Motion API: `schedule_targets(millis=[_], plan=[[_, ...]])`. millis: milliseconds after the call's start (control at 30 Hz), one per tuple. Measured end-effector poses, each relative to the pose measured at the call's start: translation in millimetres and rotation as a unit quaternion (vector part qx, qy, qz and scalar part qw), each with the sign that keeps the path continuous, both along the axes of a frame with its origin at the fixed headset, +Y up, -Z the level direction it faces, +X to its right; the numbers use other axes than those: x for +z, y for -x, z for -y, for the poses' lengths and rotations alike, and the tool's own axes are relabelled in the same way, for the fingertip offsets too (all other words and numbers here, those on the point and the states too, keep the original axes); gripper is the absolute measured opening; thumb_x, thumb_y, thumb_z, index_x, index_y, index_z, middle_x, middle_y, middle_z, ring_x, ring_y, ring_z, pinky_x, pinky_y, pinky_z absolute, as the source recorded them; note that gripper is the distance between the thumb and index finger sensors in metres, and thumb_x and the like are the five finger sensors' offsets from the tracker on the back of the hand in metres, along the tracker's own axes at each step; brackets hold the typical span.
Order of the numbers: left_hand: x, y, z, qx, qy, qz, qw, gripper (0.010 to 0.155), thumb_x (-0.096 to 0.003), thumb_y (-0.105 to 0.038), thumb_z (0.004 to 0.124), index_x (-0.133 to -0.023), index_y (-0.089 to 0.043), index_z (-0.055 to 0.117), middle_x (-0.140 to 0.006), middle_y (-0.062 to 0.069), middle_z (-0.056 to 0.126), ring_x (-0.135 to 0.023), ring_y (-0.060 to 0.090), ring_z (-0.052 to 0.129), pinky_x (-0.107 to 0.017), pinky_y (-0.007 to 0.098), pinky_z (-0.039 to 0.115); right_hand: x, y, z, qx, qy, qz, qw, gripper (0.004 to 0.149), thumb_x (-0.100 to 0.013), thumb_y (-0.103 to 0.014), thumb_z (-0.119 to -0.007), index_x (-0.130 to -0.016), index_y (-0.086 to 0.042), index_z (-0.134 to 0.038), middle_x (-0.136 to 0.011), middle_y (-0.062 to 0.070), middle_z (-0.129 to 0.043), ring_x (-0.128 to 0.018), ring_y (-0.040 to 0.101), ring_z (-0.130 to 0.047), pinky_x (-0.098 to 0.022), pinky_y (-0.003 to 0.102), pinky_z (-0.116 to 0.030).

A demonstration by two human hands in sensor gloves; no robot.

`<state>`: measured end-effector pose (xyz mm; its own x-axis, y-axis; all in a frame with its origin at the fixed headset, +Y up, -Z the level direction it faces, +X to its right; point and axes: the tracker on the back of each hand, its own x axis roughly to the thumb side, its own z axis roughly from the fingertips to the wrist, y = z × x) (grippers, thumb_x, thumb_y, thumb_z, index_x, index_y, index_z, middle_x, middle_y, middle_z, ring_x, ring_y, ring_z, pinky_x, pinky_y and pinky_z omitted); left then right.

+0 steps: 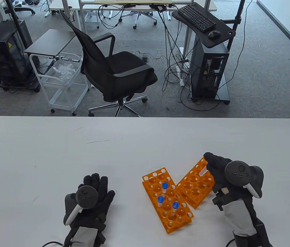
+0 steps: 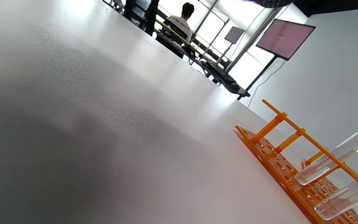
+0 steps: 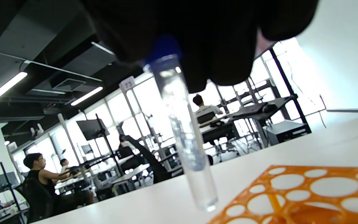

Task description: Transfer 4 test tubes between racks (Right hand only)

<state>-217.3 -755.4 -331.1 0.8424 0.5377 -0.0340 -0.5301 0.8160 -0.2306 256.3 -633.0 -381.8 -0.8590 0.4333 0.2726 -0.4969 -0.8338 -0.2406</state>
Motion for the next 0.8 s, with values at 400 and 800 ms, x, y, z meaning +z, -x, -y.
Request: schedule_targets(millis=[400, 800], plan=[[0.0, 0.0, 0.0, 0.0, 0.0, 0.0, 1.0, 0.068, -0.0574, -0.064, 0.046, -0.114, -0.043, 0.014, -0.117, -0.014, -0.007, -0.104, 0.01, -0.023, -0.077, 0.04, -0.014, -5.9, -20.1, 10.0, 0.029, 0.018, 0.053, 0.998, 0.047, -0.048, -0.023, -0.08, -0.093, -0.011, -0.08, -0.086, 0.019, -0.091, -0.075, 0.045, -0.086, -0.059, 0.066, -0.061], [0.0, 0.0, 0.0, 0.0, 0.0, 0.0, 1.0, 0.068, -0.0574, -0.064, 0.046, -0.114, -0.043, 0.015, -0.117, -0.014, -0.006, -0.104, 0.01, -0.022, -0.077, 0.04, -0.014, -11.8, -24.0, 21.9, 0.053, 0.043, 0.071, 0.995, 0.047, -0.048, -0.022, -0.08, -0.093, -0.011, -0.08, -0.086, 0.019, -0.092, -0.075, 0.045, -0.086, -0.059, 0.066, -0.061]])
